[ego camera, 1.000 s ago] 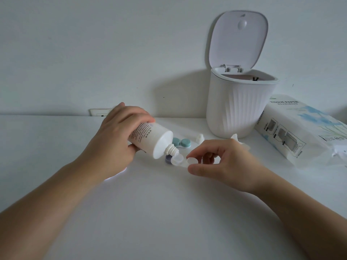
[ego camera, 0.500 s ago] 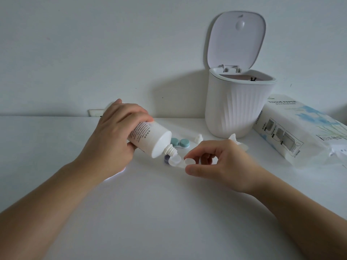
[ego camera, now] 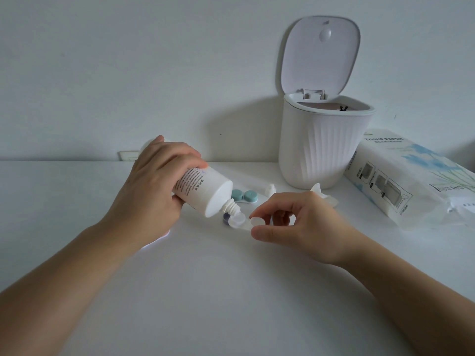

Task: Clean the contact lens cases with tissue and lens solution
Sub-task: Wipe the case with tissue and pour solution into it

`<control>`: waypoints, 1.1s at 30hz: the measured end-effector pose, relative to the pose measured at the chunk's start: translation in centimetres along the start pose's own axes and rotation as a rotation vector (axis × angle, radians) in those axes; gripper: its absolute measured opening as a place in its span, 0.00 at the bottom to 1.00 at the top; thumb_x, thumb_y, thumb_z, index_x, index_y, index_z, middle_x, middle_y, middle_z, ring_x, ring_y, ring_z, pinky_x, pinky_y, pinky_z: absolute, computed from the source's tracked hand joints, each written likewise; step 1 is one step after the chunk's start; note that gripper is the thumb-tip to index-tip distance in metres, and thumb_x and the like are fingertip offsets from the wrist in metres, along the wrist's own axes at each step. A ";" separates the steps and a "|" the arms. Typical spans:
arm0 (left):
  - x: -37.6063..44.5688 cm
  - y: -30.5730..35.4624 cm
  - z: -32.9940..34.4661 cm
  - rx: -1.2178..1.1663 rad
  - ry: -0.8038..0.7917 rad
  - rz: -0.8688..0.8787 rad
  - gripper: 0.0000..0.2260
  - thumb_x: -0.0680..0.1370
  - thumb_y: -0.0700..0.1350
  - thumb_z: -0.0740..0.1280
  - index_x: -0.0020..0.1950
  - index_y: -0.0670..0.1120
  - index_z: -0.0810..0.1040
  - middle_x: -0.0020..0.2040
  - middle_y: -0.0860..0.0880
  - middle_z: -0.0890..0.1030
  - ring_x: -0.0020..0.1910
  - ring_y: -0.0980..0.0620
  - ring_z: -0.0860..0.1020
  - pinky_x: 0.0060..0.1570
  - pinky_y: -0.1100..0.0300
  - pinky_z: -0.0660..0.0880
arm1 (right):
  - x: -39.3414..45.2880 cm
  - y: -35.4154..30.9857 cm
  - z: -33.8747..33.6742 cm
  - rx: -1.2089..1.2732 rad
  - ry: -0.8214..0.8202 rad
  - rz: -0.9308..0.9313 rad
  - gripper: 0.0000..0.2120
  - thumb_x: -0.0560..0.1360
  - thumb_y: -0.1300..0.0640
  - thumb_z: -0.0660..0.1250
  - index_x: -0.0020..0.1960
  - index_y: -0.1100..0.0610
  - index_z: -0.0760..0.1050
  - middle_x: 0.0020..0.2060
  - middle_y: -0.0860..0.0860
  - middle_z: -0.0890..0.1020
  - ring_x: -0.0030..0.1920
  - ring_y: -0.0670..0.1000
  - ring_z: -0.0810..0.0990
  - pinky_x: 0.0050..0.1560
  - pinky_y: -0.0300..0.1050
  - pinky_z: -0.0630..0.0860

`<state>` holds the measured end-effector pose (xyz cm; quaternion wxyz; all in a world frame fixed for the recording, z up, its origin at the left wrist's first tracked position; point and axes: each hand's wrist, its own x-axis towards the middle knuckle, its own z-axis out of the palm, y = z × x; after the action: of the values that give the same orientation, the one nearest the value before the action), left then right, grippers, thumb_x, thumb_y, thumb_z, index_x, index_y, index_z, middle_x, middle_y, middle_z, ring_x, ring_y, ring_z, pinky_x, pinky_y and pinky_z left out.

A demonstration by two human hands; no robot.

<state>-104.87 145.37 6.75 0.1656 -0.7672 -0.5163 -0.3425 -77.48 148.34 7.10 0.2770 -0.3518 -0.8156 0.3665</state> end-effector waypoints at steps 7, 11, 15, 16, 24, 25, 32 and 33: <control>0.0 0.0 -0.1 0.013 -0.001 0.012 0.28 0.63 0.23 0.72 0.60 0.42 0.79 0.60 0.47 0.78 0.63 0.41 0.75 0.78 0.52 0.55 | 0.0 0.0 0.0 -0.011 -0.002 -0.010 0.04 0.70 0.52 0.78 0.45 0.48 0.85 0.38 0.45 0.82 0.36 0.44 0.74 0.39 0.35 0.72; 0.1 0.1 -0.1 0.020 -0.001 0.016 0.27 0.63 0.23 0.72 0.59 0.42 0.79 0.60 0.47 0.78 0.62 0.41 0.75 0.78 0.52 0.55 | 0.1 0.1 0.0 -0.008 0.005 -0.007 0.05 0.70 0.51 0.79 0.44 0.47 0.85 0.37 0.43 0.81 0.36 0.44 0.74 0.39 0.36 0.72; 0.0 0.0 0.0 0.019 0.002 0.011 0.27 0.64 0.24 0.72 0.59 0.42 0.79 0.60 0.46 0.78 0.62 0.41 0.75 0.78 0.52 0.55 | 0.1 0.1 0.0 -0.013 0.007 -0.004 0.06 0.70 0.50 0.79 0.45 0.48 0.85 0.38 0.46 0.82 0.36 0.44 0.74 0.39 0.37 0.72; 0.0 0.0 0.0 0.018 0.002 0.007 0.27 0.64 0.24 0.73 0.60 0.42 0.79 0.60 0.46 0.78 0.62 0.41 0.75 0.78 0.52 0.55 | 0.1 0.1 0.0 -0.010 0.007 -0.005 0.05 0.70 0.51 0.79 0.45 0.48 0.85 0.38 0.46 0.82 0.36 0.44 0.74 0.39 0.37 0.72; -0.2 -0.4 0.2 -0.023 0.022 -0.009 0.31 0.64 0.26 0.76 0.64 0.45 0.76 0.62 0.49 0.77 0.65 0.44 0.74 0.78 0.52 0.54 | 0.0 0.0 -0.1 -0.003 0.016 -0.003 0.05 0.70 0.50 0.78 0.45 0.48 0.85 0.39 0.47 0.82 0.36 0.43 0.73 0.40 0.37 0.72; -0.2 -0.5 0.2 -0.030 0.024 -0.015 0.31 0.64 0.27 0.77 0.64 0.46 0.75 0.62 0.49 0.77 0.65 0.44 0.74 0.79 0.52 0.54 | 0.0 0.0 -0.1 -0.006 0.018 -0.003 0.05 0.70 0.50 0.78 0.45 0.48 0.85 0.39 0.47 0.82 0.36 0.43 0.73 0.39 0.36 0.72; -0.4 -0.6 0.3 -0.098 0.061 -0.073 0.30 0.66 0.31 0.79 0.64 0.48 0.75 0.62 0.51 0.76 0.65 0.48 0.73 0.78 0.56 0.53 | 0.1 0.0 -0.1 -0.001 0.047 0.004 0.04 0.70 0.51 0.78 0.44 0.47 0.85 0.39 0.48 0.82 0.34 0.43 0.72 0.38 0.32 0.71; -0.4 -0.5 0.3 -0.109 0.067 -0.079 0.30 0.66 0.31 0.79 0.64 0.48 0.75 0.62 0.51 0.76 0.65 0.49 0.72 0.78 0.54 0.54 | 0.0 0.0 -0.1 0.000 0.054 0.004 0.03 0.70 0.51 0.77 0.43 0.47 0.85 0.39 0.48 0.82 0.34 0.42 0.72 0.38 0.31 0.70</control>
<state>-105.33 145.49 6.25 0.1270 -0.7423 -0.5211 -0.4017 -77.40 148.44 7.18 0.2982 -0.3632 -0.8071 0.3573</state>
